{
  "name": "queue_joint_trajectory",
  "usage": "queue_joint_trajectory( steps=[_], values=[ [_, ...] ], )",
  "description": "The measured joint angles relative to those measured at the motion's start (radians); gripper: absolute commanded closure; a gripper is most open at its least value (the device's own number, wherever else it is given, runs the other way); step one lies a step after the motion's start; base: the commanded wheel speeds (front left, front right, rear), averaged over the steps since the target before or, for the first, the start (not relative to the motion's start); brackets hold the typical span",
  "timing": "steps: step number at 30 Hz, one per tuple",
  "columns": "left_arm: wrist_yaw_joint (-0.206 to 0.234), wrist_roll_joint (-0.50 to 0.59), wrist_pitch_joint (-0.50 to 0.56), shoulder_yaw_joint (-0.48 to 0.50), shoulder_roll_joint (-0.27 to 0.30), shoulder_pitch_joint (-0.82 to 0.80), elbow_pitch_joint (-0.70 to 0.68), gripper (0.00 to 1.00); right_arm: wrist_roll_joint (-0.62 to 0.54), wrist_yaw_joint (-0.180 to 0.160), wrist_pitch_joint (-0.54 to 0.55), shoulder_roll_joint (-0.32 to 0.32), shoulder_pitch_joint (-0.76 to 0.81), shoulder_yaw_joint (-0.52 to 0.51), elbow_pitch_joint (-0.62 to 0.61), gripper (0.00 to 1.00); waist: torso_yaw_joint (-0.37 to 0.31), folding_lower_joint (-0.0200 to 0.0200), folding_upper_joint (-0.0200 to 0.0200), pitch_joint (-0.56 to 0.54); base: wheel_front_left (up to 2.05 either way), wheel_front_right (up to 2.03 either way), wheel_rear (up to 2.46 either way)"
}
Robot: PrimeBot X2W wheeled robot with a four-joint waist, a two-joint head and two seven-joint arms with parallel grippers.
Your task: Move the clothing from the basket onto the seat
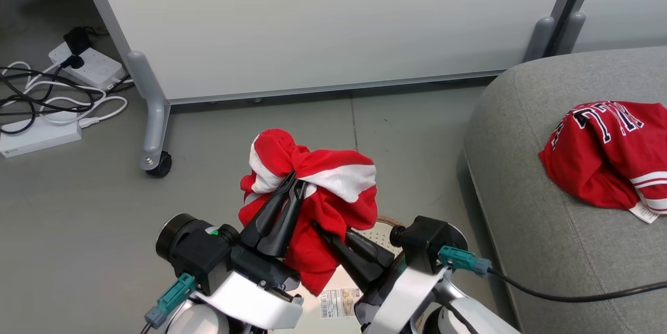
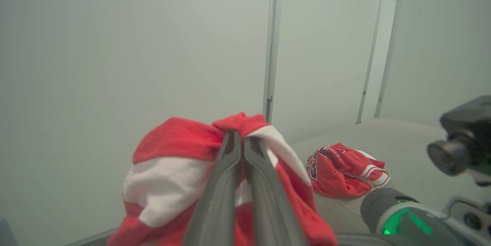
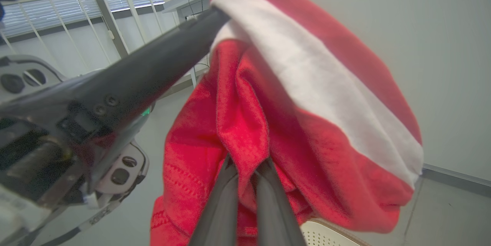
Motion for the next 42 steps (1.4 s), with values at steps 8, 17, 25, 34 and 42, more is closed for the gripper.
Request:
queue_joint_trajectory(
  steps=[8, 17, 25, 34, 42],
  values=[
    [0.007, 0.003, -0.005, -0.002, 0.006, -0.004, -0.008, 0.00, 0.019, 0.000, -0.067, 0.000, -0.023, -0.058, 0.046, 1.00, -0.007, 0.0000, 0.0000, -0.002, 0.00, 0.00, 0.00],
    [-0.024, 0.045, 0.044, -0.097, 0.062, -0.003, -0.025, 0.00, 0.021, 0.000, -0.135, 0.000, -0.098, -0.204, 0.194, 1.00, -0.050, 0.0000, 0.0000, 0.022, 0.00, 0.00, 0.00],
    [-0.046, 0.054, 0.096, -0.180, 0.128, 0.004, -0.012, 0.00, 0.027, 0.000, -0.175, 0.000, -0.134, -0.245, 0.289, 1.00, -0.133, 0.0000, 0.0000, 0.062, 0.00, 0.00, 0.00],
    [-0.044, 0.056, 0.092, -0.180, 0.160, -0.003, -0.009, 0.00, 0.043, 0.000, -0.197, 0.000, -0.154, -0.252, 0.302, 1.00, -0.237, 0.0000, 0.0000, 0.102, 0.00, 0.00, 0.00],
    [-0.040, 0.059, 0.119, -0.186, 0.194, -0.011, -0.032, 0.00, 0.065, 0.000, -0.206, 0.000, -0.158, -0.261, 0.293, 1.00, -0.369, 0.0000, 0.0000, 0.142, 0.00, 0.00, 0.00]
  ],
)
